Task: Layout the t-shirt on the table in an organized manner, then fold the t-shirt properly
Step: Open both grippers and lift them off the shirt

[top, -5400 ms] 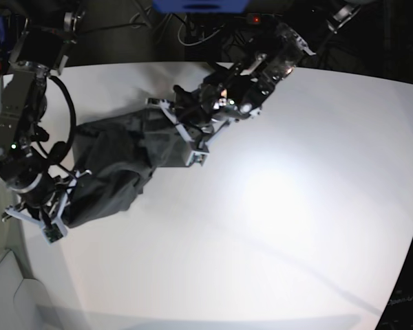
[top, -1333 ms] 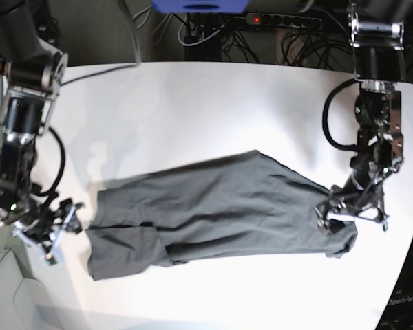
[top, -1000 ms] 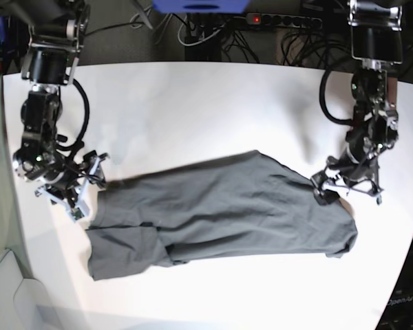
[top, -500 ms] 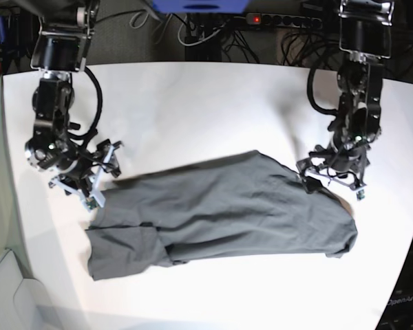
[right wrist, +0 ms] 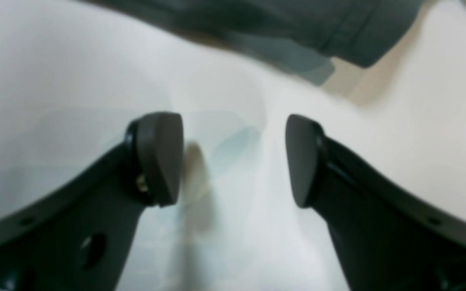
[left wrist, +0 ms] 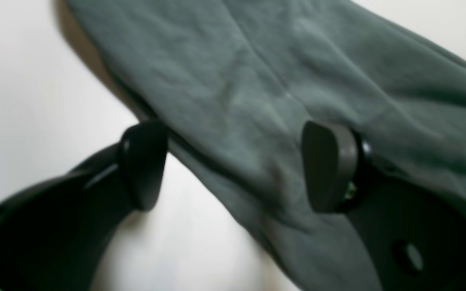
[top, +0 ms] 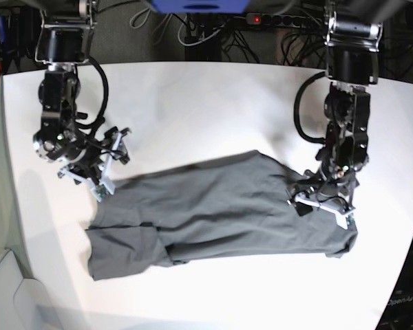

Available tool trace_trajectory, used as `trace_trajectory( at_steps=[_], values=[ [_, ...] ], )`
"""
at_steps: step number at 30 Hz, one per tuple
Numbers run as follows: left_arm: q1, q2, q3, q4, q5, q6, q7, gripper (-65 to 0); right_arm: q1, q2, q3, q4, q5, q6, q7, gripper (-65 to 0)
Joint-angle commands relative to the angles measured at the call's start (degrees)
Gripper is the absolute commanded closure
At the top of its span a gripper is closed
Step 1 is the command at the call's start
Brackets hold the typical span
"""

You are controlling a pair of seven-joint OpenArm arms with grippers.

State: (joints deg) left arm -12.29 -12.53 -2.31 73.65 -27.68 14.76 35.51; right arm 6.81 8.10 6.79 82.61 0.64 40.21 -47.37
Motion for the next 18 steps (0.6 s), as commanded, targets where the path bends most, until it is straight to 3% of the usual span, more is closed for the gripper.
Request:
trace_trajectory(
  at_steps=[1,10,14,18],
  values=[
    [-1.55,-0.52,-0.46,0.68,0.12,-0.21,-1.09,-50.6,1.41,0.65,0.20,1.13,0.63,-0.21,1.27,-40.3],
    [-1.82,-0.52,-6.27,-1.95,0.12,-0.57,-1.44,-50.7,1.41,2.06,0.47,1.13,0.63,-0.21,1.35,-40.3],
    [-3.22,-0.52,-6.27,-5.47,0.12,-0.57,-6.19,-50.6,1.41,1.79,0.20,1.13,0.63,-0.21,1.35,-40.3],
    [-4.98,0.62,-6.18,-7.58,0.12,-0.57,-6.63,-50.5,1.41,1.97,0.20,1.13,0.63,-0.21,1.35,-40.3]
  ],
)
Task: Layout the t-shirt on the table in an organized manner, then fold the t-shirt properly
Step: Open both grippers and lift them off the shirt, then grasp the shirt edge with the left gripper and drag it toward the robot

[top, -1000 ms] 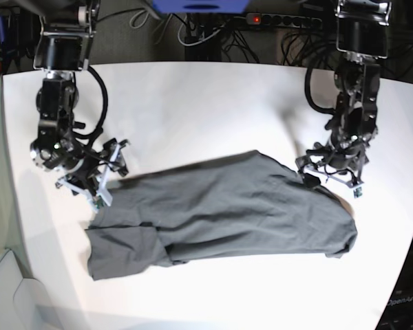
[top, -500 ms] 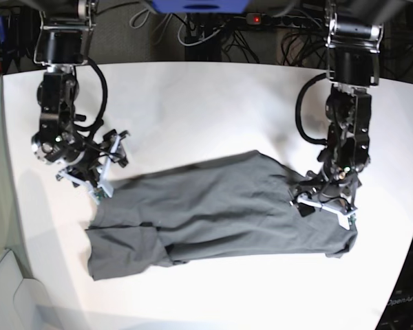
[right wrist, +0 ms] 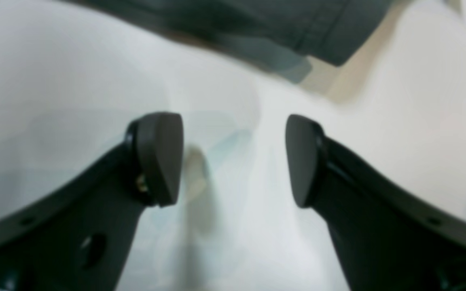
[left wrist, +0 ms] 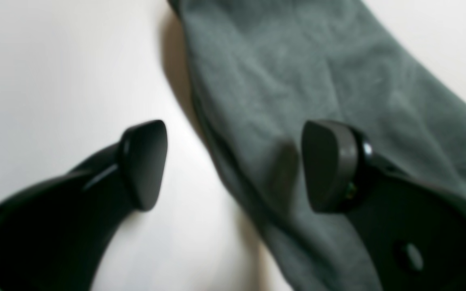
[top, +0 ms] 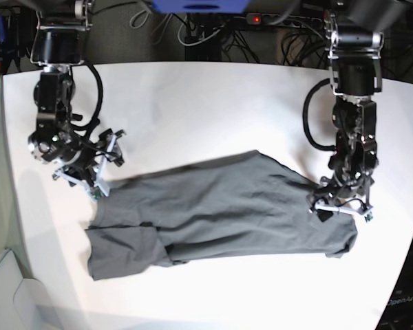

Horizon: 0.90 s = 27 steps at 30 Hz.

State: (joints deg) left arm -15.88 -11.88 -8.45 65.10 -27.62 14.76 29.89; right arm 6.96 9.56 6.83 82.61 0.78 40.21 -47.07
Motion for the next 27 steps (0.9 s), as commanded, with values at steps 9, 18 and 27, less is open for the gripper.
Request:
trace_trajectory(
  at_steps=[9,18,27],
  values=[
    [-4.47,0.41,-0.04,-1.94,0.06,-0.57,-1.54,-50.3,1.26,0.68,0.16,1.13,0.50,-0.21,1.05,-40.3],
    [-6.23,1.81,0.05,-6.60,0.06,-0.65,-5.49,-43.9,1.26,1.65,0.16,1.13,0.50,-0.21,1.05,-40.3],
    [-7.11,2.08,-0.12,-6.07,-0.30,-0.65,-5.58,-1.2,1.26,1.82,0.42,1.13,0.50,-0.21,1.05,-40.2]
  ],
)
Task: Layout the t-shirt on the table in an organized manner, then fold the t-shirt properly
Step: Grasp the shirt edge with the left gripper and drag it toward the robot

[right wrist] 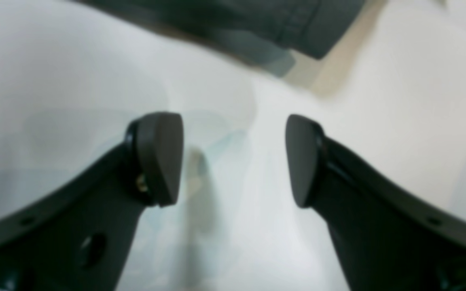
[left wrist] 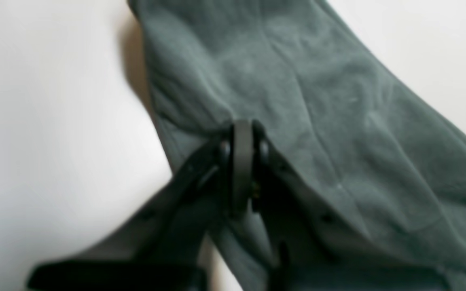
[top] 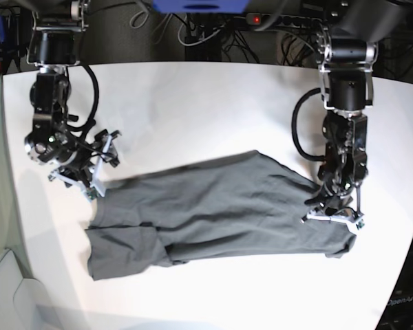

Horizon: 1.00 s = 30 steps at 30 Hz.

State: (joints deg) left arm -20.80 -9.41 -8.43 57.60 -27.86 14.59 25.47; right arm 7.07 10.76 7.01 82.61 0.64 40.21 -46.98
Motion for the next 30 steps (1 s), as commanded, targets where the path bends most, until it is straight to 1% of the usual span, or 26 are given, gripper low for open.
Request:
trace_trajectory(
  at_steps=[1,3,9,13,16,20,24,28,30],
  values=[
    [-2.54,-0.39,-0.15,1.60,-0.06,-0.48,-0.99,-1.0,1.15,0.62,0.25,1.13,0.63,-0.21,0.96,-40.2],
    [-3.33,-0.39,-0.15,1.69,-0.14,-0.48,-0.90,-0.1,1.06,0.62,0.25,1.13,0.63,-0.21,0.96,-40.2],
    [-7.29,-0.39,-0.06,0.99,0.21,-0.48,-1.25,-0.2,1.06,0.62,0.25,1.22,0.63,-0.21,0.34,-40.2],
    [-13.36,1.37,-0.06,0.99,0.30,-0.48,-1.25,-0.2,1.50,0.62,0.16,1.30,0.63,-0.21,-1.41,-40.2],
    [-18.81,1.89,0.38,-0.94,0.30,-0.48,-1.17,-0.2,1.24,0.53,0.07,3.68,0.63,-0.21,-2.73,-40.2],
    [-24.26,3.12,4.51,-4.11,0.30,-0.30,-1.34,-0.2,-0.96,0.44,-0.10,9.66,0.63,-0.21,-4.40,-40.2],
    [-25.23,3.56,6.71,-2.26,0.03,-0.04,-1.25,-0.2,-3.25,0.53,-0.10,13.79,0.63,-0.21,-4.40,-40.2],
    [-24.43,3.83,6.98,-0.94,0.03,-0.04,-0.73,-0.2,-5.36,0.36,-0.28,14.67,0.63,-0.21,-4.40,-40.2],
    [-23.47,3.56,6.80,1.69,-0.14,0.05,-0.29,-0.2,-6.76,0.27,-2.13,14.49,0.63,-0.21,-4.40,-40.2]
  ],
)
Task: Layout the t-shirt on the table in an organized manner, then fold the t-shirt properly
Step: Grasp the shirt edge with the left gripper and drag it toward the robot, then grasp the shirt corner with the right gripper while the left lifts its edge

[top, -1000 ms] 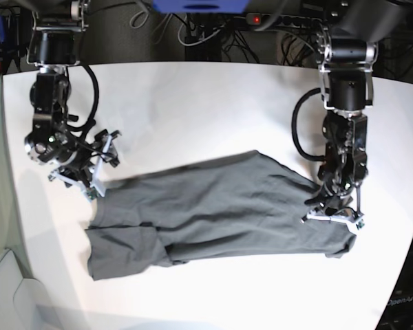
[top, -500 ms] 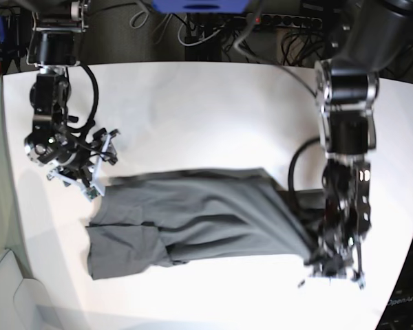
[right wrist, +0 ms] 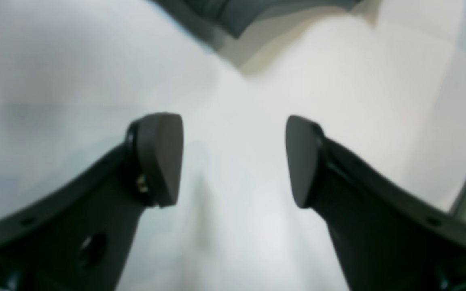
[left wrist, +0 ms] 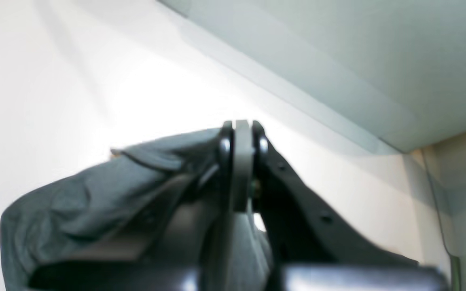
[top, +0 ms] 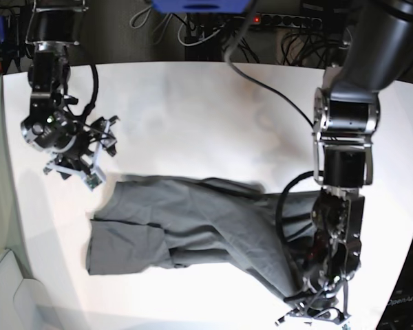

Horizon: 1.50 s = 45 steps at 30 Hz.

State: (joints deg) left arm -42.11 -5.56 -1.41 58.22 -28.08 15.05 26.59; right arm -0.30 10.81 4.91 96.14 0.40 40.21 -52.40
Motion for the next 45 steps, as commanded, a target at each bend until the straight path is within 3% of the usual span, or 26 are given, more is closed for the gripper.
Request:
trace_trajectory(
  at_steps=[1,9,12,15,21,33,45],
  values=[
    [-1.37,-0.37,-0.48,2.58,0.25,-0.41,-0.17,-0.2,-0.10,0.22,-2.05,0.87,0.87,-0.21,1.02,-40.2],
    [4.00,-1.34,-0.66,15.15,0.25,-0.41,6.95,-0.2,0.69,-0.48,-14.27,-0.71,0.96,-0.21,1.54,-40.2],
    [7.25,-2.39,-1.18,20.77,-0.01,-0.24,8.88,-0.2,3.33,-2.06,-14.97,-5.10,0.87,-0.21,1.46,-40.2],
    [11.38,-2.48,-5.49,28.16,-0.01,1.79,12.66,-0.2,5.17,-3.20,-14.97,-9.50,0.96,-0.21,1.54,-40.2],
    [21.32,-2.39,-12.52,42.31,-0.54,1.87,19.78,-0.2,7.90,-4.17,-14.97,-12.40,0.96,-0.21,1.63,-40.2],
    [43.65,-2.04,-23.78,54.00,-18.21,2.23,21.28,-0.2,15.46,-4.00,-14.71,-14.78,0.87,-0.21,3.04,-40.2],
    [62.20,-0.28,-20.08,55.41,-21.99,1.87,20.66,-0.2,18.01,-2.76,-14.71,-18.20,0.87,-0.21,5.76,-40.3]
  ],
)
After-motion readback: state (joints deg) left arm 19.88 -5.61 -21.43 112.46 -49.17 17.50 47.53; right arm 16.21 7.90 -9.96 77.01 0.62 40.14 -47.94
